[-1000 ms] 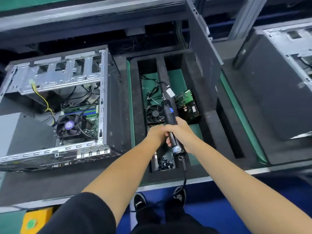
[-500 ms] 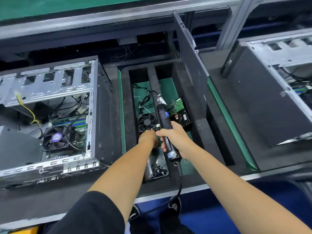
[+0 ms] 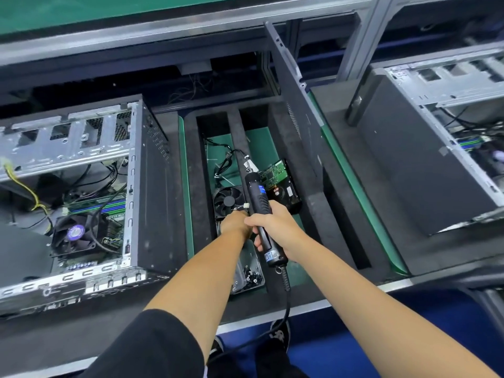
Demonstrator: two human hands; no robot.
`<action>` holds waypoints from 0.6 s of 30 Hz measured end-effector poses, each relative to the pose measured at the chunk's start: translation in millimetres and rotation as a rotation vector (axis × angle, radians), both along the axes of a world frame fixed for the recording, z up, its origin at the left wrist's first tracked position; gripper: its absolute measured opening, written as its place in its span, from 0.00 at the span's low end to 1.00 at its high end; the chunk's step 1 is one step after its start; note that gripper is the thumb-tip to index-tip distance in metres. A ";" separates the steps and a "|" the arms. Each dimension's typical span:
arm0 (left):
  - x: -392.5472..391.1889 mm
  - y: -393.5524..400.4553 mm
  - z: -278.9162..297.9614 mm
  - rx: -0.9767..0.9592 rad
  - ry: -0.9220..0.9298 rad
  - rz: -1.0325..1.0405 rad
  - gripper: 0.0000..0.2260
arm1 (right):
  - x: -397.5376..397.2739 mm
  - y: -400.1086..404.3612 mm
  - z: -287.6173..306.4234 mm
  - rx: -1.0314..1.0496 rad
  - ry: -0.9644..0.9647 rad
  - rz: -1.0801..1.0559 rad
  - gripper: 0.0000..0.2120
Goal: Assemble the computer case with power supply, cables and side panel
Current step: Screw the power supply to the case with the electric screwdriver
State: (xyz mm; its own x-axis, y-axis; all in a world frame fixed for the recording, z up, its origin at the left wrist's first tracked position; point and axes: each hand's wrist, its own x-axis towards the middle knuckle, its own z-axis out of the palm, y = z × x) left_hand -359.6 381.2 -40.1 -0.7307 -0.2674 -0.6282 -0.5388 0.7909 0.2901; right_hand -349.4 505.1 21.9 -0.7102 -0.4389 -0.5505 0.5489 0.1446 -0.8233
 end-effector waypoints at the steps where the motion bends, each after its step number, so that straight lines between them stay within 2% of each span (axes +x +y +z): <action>1: 0.4 -1.9 0.3 0.015 -0.010 -0.002 0.12 | 0.3 -0.2 0.5 0.002 0.000 0.001 0.12; 5: 0.9 -3.8 1.2 0.026 -0.005 -0.042 0.13 | 1.0 -1.9 2.8 0.001 -0.004 0.005 0.11; 12: 3.9 1.5 -2.3 -0.112 0.043 -0.123 0.11 | 3.8 -5.3 2.8 -0.007 -0.011 0.016 0.11; 18: 3.4 -4.2 1.5 -0.069 -0.015 -0.116 0.12 | 5.6 -5.7 1.2 0.004 -0.016 0.022 0.11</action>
